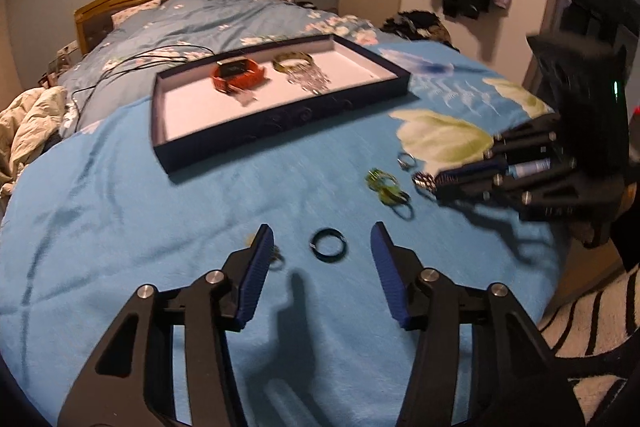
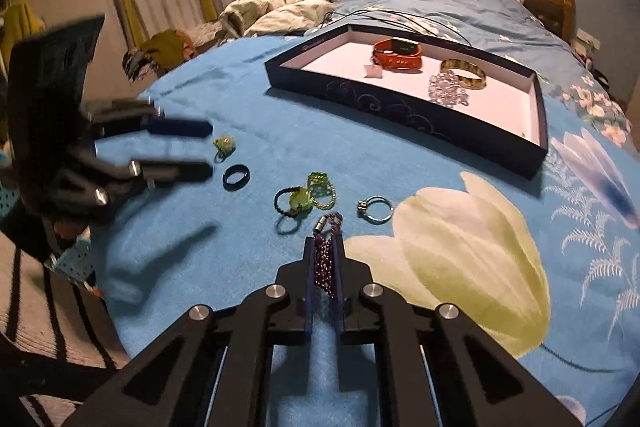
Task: Organize jewelry
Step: 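Grasp the dark red beaded bracelet with the right tool, then grasp the black ring with the left tool while the right tool holds the red bracelet, then carry the black ring in the left tool while the right tool carries the red bracelet into the box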
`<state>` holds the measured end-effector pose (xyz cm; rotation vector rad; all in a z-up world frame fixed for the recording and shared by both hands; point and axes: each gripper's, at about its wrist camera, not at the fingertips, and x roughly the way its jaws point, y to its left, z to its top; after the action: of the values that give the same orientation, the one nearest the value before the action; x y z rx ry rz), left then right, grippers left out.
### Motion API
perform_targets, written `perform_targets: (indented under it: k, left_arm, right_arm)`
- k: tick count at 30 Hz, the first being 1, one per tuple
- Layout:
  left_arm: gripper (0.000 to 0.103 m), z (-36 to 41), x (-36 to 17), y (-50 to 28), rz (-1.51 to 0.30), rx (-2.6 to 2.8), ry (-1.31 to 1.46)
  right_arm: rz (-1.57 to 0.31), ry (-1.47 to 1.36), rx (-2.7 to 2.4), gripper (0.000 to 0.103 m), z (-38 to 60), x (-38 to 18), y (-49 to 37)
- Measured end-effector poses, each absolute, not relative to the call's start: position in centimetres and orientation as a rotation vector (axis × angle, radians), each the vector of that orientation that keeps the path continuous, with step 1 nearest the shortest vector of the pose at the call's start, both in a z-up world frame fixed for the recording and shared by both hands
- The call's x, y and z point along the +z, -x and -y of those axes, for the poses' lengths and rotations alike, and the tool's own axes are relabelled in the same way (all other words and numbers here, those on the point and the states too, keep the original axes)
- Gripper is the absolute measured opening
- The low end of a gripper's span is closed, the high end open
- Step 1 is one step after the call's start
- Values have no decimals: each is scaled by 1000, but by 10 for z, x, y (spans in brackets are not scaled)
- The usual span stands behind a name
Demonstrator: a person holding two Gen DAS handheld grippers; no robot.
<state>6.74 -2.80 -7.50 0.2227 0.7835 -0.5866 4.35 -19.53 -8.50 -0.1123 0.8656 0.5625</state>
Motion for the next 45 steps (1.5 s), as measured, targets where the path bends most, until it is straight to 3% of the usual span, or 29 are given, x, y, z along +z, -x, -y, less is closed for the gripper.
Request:
perform_targets:
  k: [13,17,21,45]
  left_arm:
    - [43,43,-95,-81,-868,-555,-265]
    - [30,42,-95,-85,-873,-538,-254]
    - [23,42,-96,-85,-872,-540,-253]
    - [22,40,-56,-95,-767,-540,-170]
  right_arm:
    - [-791,-19,530,7,217,-67,-45]
    - [-768,-36,520,7,221,-62,-47]
    - [-752,-45,509,7,223,-58,-48]
    - [-640,-84,490,7,232,-29,-64]
